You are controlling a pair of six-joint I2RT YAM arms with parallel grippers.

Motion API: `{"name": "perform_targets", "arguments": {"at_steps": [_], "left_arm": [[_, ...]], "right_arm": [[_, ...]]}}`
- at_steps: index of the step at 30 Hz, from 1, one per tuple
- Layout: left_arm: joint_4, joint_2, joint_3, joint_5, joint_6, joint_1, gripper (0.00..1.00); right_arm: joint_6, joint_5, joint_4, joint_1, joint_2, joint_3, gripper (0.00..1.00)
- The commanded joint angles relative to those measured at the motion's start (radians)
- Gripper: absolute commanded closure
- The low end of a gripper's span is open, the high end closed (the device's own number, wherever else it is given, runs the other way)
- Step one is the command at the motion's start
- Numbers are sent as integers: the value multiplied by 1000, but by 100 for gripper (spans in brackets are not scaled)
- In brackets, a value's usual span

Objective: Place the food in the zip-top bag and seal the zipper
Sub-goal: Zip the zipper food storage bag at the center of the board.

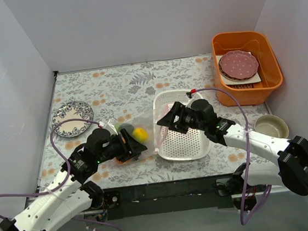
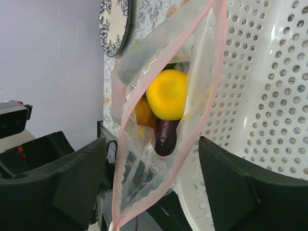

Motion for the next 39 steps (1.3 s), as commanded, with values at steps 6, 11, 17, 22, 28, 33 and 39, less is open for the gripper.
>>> {"name": "perform_targets", "arguments": {"at_steps": [6, 11, 17, 22, 28, 33, 39], "left_arm": [[59, -4, -25, 36, -21, 1, 51], [123, 6, -69, 67, -58, 1, 44], [200, -4, -111, 95, -114, -1, 40], [251, 4, -132, 116, -151, -1, 38], [332, 19, -171, 133, -214, -4, 38], [355, 10, -206, 136, -266, -13, 39], [398, 47, -218, 136, -288, -19, 43]], "right_arm": [[18, -21, 47, -6, 42, -2, 54], [33, -7, 87, -6, 13, -39, 80], [38, -6, 93, -6, 2, -67, 91], [37, -1, 93, -6, -12, -76, 92], [23, 16, 67, -6, -30, -72, 92], [20, 25, 58, -6, -32, -64, 92], [10, 19, 53, -6, -21, -58, 92]]}}
